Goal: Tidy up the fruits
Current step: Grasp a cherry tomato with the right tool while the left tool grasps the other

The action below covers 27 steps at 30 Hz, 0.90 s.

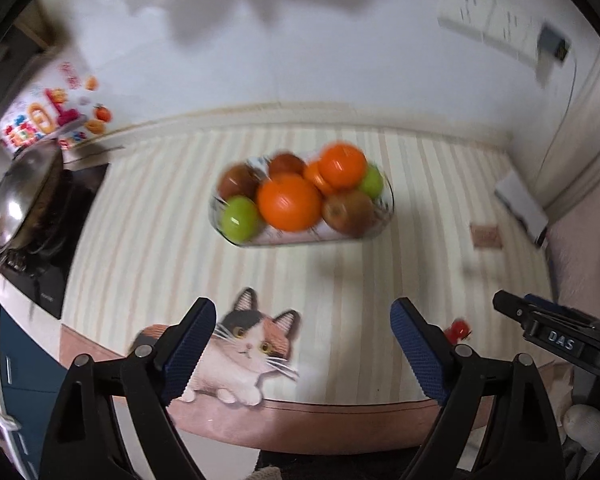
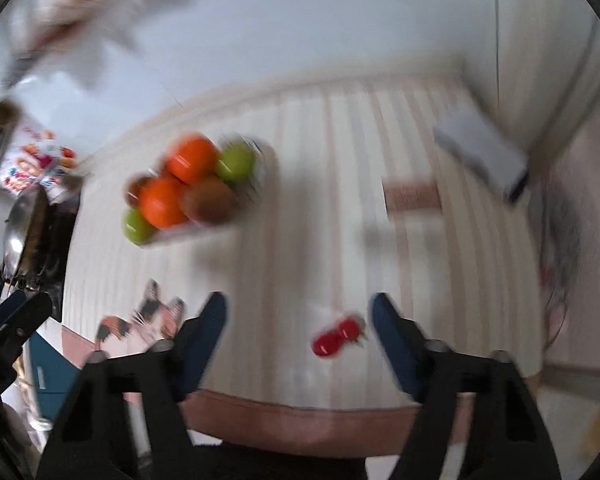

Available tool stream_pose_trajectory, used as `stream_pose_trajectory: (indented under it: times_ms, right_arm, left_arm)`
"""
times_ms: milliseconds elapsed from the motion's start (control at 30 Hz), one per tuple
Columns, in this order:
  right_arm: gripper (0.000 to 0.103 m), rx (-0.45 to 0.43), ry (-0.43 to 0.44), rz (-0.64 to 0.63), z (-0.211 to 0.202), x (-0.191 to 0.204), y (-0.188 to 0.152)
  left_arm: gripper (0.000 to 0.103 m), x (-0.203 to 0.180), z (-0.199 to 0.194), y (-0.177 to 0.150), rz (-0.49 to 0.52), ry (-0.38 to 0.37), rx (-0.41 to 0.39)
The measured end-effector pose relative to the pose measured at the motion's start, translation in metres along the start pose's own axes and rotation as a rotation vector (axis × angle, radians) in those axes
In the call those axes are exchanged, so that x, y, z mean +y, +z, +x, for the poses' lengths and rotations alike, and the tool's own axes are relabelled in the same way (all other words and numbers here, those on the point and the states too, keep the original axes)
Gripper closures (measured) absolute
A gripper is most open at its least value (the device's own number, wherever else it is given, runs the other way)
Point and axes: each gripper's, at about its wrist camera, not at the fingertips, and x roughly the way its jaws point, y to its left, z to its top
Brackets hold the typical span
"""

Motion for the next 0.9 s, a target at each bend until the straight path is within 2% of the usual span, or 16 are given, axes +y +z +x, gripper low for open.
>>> stream_pose_trajectory:
  times_ms: [100,167,267,367,400,433,467,667,833,900]
  right_arm:
    - [0.048,0.096,0.039,0.096,0.045,-0.032,-0.007]
    - [0.049,0.138,0.067,0.148,0.070,-0.046,-0.012]
    - [0.051,0.165,0.075,0.179,0.094,-0.054,-0.016]
    - [0.059,0.185,0.056,0.181,0.113,-0.057,-0.021]
    - [0.063,0.156,0.048,0.171,0.112,-0.055,-0.022]
    - [0.072,0.141,0.037,0.149,0.111,-0.051,-0.021]
    - [0.074,0.139,0.025,0.130,0.112,-0.049,-0.021]
    - [0.074,0.105,0.032,0.166,0.096,-0.064,-0.030]
    - [0.074,0.070,0.005,0.217,0.071,-0.098,-0.036]
    - [0.074,0.069,-0.018,0.230,0.066,-0.111,-0.039]
  left_arm:
    - [0.014,-0.020,0.038,-0.002,0.042,0.003,0.087]
    - [0.014,-0.033,0.062,-0.005,0.070,0.005,0.146]
    - [0.014,-0.050,0.093,-0.013,0.102,0.012,0.220]
    - [0.014,-0.060,0.110,-0.018,0.118,0.008,0.269]
    - [0.014,-0.064,0.115,-0.020,0.125,0.008,0.284]
    - [0.014,-0.066,0.118,-0.022,0.130,0.004,0.296]
    - [0.014,-0.070,0.120,-0.023,0.132,-0.006,0.304]
    - [0.014,-0.098,0.124,-0.029,0.186,-0.094,0.322]
    - [0.014,-0.144,0.129,-0.034,0.295,-0.153,0.318]
    - [0.019,-0.162,0.133,-0.038,0.343,-0.172,0.324]
